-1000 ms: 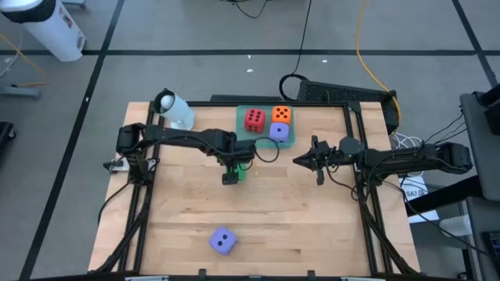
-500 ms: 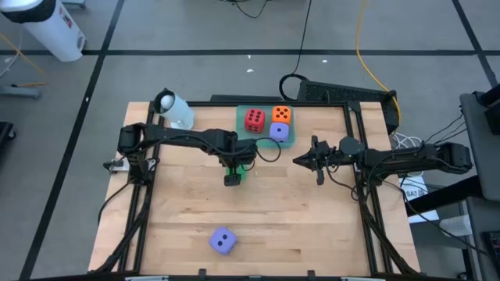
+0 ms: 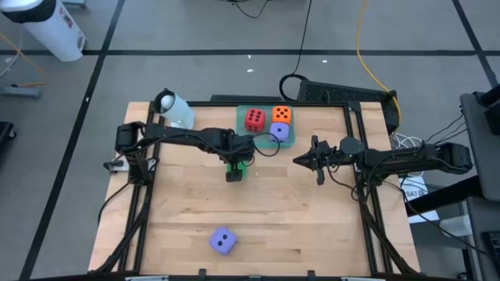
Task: Pick & Place Dice
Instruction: Put the big green dice into the bin
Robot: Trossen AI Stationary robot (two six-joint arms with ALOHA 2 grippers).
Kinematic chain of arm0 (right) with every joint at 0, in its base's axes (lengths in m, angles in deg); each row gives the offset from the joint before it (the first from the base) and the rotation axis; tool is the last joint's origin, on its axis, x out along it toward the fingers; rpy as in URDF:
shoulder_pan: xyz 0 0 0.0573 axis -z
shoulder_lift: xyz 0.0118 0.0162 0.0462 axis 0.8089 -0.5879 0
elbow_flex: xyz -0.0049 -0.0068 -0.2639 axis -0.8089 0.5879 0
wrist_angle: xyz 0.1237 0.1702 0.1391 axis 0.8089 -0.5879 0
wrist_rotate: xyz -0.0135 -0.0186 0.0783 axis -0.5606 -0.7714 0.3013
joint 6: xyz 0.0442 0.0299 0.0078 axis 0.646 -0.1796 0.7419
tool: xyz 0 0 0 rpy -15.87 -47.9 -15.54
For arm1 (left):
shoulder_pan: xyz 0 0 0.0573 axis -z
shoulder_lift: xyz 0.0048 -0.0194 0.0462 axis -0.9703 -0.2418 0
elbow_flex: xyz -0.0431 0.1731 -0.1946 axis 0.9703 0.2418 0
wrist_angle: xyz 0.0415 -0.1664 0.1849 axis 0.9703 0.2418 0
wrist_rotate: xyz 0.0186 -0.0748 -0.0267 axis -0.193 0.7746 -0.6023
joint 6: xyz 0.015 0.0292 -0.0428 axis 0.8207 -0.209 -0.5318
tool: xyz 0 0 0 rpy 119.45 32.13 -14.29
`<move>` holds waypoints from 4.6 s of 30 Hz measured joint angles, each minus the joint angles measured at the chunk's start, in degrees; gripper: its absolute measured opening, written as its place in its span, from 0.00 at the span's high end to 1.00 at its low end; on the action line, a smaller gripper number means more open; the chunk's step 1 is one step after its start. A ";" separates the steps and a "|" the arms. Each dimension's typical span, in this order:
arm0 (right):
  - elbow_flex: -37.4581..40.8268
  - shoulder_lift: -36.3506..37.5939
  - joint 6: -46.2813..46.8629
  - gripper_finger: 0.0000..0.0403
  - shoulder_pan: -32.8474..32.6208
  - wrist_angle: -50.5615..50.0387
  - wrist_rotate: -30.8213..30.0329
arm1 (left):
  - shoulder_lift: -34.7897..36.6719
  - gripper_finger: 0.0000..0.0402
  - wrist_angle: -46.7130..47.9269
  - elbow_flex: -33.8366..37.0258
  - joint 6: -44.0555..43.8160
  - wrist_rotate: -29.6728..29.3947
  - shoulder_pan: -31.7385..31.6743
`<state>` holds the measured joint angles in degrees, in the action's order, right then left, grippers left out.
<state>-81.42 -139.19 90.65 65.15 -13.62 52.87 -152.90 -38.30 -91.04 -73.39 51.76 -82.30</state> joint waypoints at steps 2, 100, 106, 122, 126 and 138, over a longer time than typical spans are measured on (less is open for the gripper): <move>0.00 -0.01 -0.12 0.99 0.00 0.01 -0.02 | -0.03 0.00 -0.56 1.03 -0.15 0.13 0.35; 0.00 -0.23 1.34 0.99 -3.10 0.92 2.56 | 11.75 0.00 3.94 4.70 -23.38 5.83 -0.92; -0.02 -0.23 1.34 0.99 -2.86 2.94 2.82 | 10.39 0.00 1.36 4.70 -23.88 7.82 -0.98; -0.07 0.01 -0.17 0.99 0.78 2.71 10.59 | 5.45 0.00 0.60 4.49 -25.53 -3.45 3.85; -0.07 0.01 -0.05 0.99 1.01 2.64 11.84 | 3.83 0.00 0.14 4.51 -24.07 -3.77 4.22; -0.07 0.01 -0.13 0.99 1.01 2.60 11.85 | 3.58 0.00 1.41 4.62 -19.24 -9.38 10.57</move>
<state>-81.49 -139.19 90.52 66.16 -11.02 64.72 -149.32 -36.89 -86.42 -92.63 42.38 -71.72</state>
